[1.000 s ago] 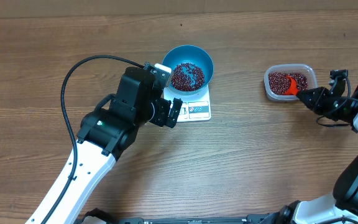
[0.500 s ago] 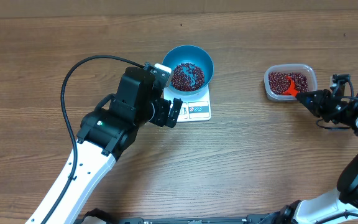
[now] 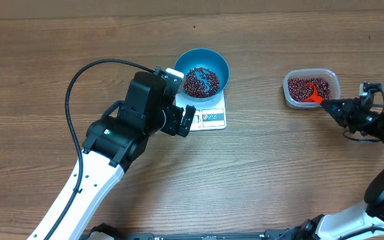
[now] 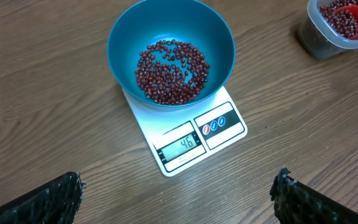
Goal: Scoop item into bowl and weigh 150g on scale
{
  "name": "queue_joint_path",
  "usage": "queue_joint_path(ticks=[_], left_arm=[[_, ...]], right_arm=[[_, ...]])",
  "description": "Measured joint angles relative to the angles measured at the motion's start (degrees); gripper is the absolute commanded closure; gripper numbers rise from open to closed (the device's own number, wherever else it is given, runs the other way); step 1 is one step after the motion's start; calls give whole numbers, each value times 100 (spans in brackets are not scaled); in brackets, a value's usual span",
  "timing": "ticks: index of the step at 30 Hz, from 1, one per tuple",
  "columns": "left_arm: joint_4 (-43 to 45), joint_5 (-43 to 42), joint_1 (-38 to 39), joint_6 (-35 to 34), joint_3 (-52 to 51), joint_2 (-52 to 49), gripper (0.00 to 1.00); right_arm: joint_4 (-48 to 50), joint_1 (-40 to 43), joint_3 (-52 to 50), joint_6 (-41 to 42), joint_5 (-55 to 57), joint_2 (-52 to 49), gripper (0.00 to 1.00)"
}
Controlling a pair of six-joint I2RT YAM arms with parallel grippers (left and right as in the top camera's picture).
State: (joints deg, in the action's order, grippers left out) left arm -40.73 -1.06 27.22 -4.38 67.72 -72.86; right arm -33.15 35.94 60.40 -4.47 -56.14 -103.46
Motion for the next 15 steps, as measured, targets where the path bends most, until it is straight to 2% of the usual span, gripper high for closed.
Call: queue_joint_path(ticks=[15], left_arm=[[2, 0, 0, 0, 2, 0, 0]], right_arm=[[-9, 9, -2, 0, -332, 0, 96]])
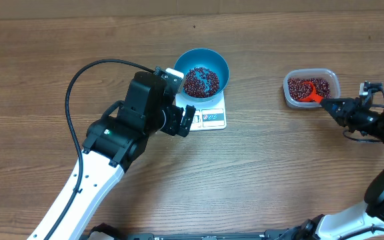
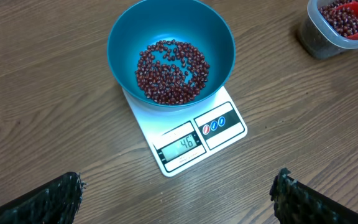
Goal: Scoop item into bowl and weigh 150g on scale
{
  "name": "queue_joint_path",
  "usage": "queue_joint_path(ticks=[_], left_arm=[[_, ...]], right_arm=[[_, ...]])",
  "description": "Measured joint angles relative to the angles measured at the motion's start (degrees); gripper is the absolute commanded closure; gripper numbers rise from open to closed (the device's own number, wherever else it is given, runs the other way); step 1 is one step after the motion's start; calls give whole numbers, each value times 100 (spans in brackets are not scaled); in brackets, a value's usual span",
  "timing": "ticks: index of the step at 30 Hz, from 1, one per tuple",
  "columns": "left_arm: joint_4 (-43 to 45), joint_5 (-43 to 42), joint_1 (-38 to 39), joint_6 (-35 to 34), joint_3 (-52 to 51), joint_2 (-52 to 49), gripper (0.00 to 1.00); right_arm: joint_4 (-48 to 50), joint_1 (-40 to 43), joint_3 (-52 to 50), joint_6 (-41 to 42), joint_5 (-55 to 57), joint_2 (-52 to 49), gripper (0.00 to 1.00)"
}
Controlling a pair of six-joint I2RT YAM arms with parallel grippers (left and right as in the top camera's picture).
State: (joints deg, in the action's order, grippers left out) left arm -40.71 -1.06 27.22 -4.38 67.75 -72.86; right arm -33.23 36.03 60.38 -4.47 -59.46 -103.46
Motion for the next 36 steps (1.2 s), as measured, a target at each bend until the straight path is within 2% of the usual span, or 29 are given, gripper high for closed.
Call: queue_joint_path(ticks=[18, 36], left_arm=[[-2, 0, 0, 0, -2, 0, 0], [-2, 0, 0, 0, 0, 0, 0]], right_arm=[[-26, 254, 0, 0, -249, 0, 96], [-94, 802, -2, -2, -1292, 0, 96]])
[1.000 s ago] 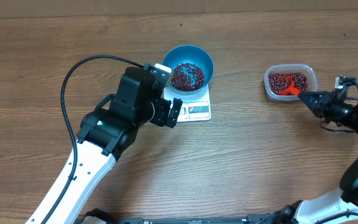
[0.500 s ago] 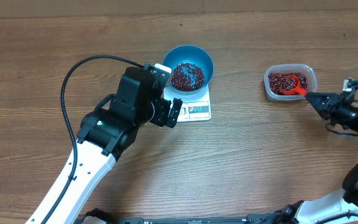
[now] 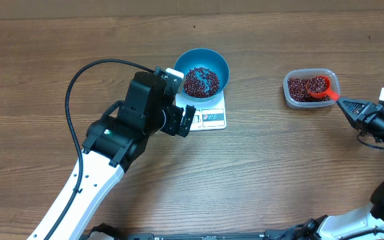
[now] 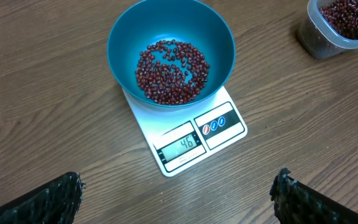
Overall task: Scoop item into bowl and weigh 150g on scale
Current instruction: 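Lift the filled scoop out of the tub with the right gripper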
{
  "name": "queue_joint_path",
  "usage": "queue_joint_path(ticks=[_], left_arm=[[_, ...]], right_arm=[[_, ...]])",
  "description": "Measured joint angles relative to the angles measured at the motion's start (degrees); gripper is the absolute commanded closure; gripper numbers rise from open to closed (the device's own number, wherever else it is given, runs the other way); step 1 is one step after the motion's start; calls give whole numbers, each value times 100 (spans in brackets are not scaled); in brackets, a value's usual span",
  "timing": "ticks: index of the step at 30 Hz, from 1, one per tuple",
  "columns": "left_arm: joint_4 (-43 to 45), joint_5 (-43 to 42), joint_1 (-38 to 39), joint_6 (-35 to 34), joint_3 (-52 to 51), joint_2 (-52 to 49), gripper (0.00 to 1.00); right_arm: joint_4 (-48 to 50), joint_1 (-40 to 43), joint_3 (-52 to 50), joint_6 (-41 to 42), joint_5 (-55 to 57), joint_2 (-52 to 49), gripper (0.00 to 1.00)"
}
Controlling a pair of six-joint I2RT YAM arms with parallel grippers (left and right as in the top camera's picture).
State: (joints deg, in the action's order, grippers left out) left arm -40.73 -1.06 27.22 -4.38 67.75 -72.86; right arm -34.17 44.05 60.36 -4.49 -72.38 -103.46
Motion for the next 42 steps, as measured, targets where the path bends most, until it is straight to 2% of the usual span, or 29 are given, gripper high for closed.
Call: queue_joint_path(ticks=[27, 42], left_arm=[[0, 0, 0, 0, 0, 0, 0], [0, 0, 0, 0, 0, 0, 0]], right_arm=[[-555, 15, 0, 2, -973, 0, 96], [-553, -1082, 0, 2, -975, 0, 96]])
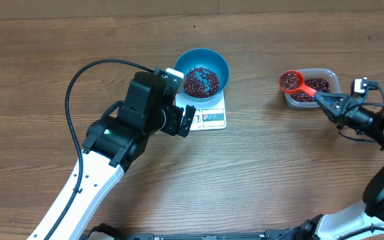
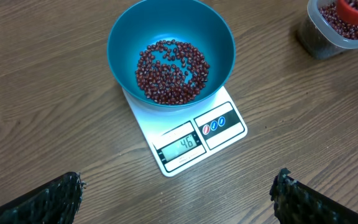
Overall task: Scoop item into bowl and weigh 150g on scale
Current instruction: 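Lift the filled scoop out of the tub with the right gripper, then carry the filled red scoop with the right gripper over the blue bowl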
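Note:
A blue bowl (image 1: pixel 205 71) partly filled with red beans stands on a white scale (image 1: pixel 209 117); in the left wrist view the bowl (image 2: pixel 170 53) and the scale display (image 2: pixel 181 146) reading 46 show clearly. My left gripper (image 1: pixel 183 121) hovers open just left of the scale, nothing between its fingers (image 2: pixel 61 196). A clear tub of beans (image 1: pixel 313 90) sits at the right. My right gripper (image 1: pixel 332 105) is shut on the handle of a red scoop (image 1: pixel 291 81), whose bean-filled cup hangs over the tub's left rim.
Wooden table (image 1: pixel 259 173) all around. A black cable (image 1: pixel 85 73) loops from the left arm over the table's left part. The tub (image 2: pixel 340 28) shows at the top right corner of the left wrist view.
My right gripper has moved left with the scoop. The scoop, then at the tub's right side, is now loaded with beans above the tub's left rim. The left arm and scale reading are unchanged.
The right gripper first held the scoop in the middle of the tub's beans, then a little lower left in them, then at the tub's right edge. Now the filled scoop is at the tub's left rim. The scale read 46 throughout.

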{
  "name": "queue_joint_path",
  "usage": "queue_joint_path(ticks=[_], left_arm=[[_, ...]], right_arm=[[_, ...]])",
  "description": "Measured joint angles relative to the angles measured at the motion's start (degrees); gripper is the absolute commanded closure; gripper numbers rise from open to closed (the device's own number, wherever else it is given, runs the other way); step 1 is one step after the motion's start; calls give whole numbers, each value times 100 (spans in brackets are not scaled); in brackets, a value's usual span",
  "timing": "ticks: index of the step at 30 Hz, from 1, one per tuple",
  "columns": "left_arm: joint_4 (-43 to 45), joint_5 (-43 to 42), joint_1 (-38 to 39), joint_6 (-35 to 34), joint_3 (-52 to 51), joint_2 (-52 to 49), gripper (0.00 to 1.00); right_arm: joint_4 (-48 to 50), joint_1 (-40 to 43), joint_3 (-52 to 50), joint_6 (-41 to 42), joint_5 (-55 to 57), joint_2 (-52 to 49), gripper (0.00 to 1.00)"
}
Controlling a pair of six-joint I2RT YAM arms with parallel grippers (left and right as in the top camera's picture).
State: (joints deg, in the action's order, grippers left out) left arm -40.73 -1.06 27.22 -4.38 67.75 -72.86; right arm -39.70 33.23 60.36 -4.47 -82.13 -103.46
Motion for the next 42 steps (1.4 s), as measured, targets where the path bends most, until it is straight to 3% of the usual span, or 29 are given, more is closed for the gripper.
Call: queue_joint_path(ticks=[17, 28, 42], left_arm=[[0, 0, 0, 0, -2, 0, 0], [0, 0, 0, 0, -2, 0, 1], [0, 0, 0, 0, 0, 0, 1]], right_arm=[[72, -1322, 0, 0, -164, 0, 96], [190, -1526, 0, 48, -214, 0, 96], [1622, -1589, -11, 1211, -251, 0, 96]])
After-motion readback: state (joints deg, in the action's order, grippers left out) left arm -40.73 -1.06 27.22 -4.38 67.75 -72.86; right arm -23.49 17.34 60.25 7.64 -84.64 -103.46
